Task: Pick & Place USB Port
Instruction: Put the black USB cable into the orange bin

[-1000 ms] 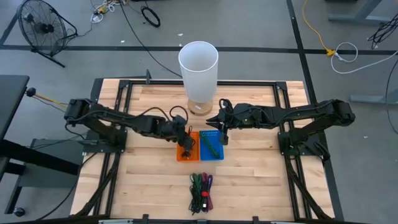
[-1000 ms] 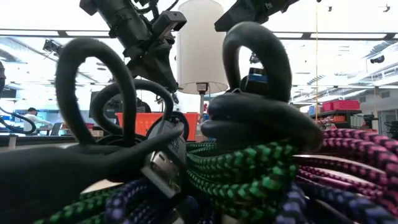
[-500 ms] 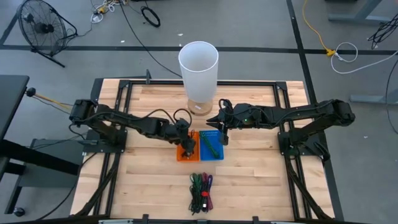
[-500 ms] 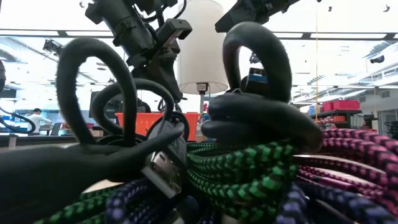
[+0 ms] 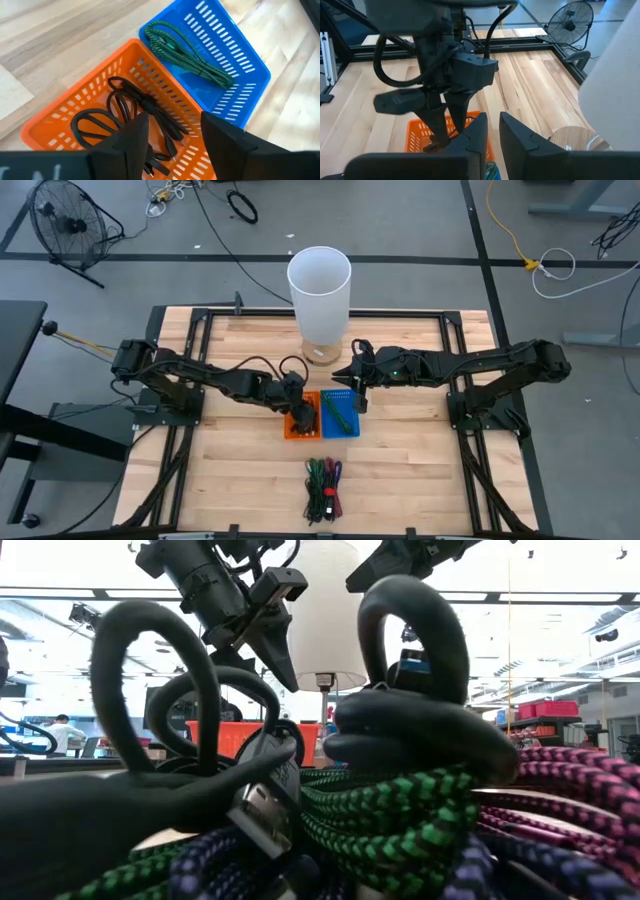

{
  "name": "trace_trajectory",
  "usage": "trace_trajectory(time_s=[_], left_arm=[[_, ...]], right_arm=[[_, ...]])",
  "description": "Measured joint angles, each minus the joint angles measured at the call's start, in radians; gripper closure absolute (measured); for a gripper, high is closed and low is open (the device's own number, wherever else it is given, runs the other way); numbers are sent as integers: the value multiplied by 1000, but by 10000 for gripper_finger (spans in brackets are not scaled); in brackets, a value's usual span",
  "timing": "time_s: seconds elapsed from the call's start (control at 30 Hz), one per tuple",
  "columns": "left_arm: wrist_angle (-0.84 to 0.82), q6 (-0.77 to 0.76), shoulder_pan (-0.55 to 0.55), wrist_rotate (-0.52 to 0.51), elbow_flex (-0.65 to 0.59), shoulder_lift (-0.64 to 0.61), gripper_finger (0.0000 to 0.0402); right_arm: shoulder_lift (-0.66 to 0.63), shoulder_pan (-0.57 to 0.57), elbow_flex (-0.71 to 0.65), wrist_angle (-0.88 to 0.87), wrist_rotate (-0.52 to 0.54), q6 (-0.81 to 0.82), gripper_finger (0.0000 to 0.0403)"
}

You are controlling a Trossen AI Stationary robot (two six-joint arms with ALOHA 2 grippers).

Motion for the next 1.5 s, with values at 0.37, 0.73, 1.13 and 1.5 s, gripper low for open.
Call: trace_trajectory(time_s=[0.37,0.73,1.13,1.5], left_arm=[[204,195,-31,109,1,-9,218],[215,360,-95,168,1,-9,218],[215,385,-113,166,1,-9,218],[215,393,-113,166,1,-9,218]], right_arm=[[0,57,0,-31,-259,64,351],[13,260,0,-82,-271,107,351],[202,451,0,-40,-161,228,351],[379,448,0,86,-162,301,309]])
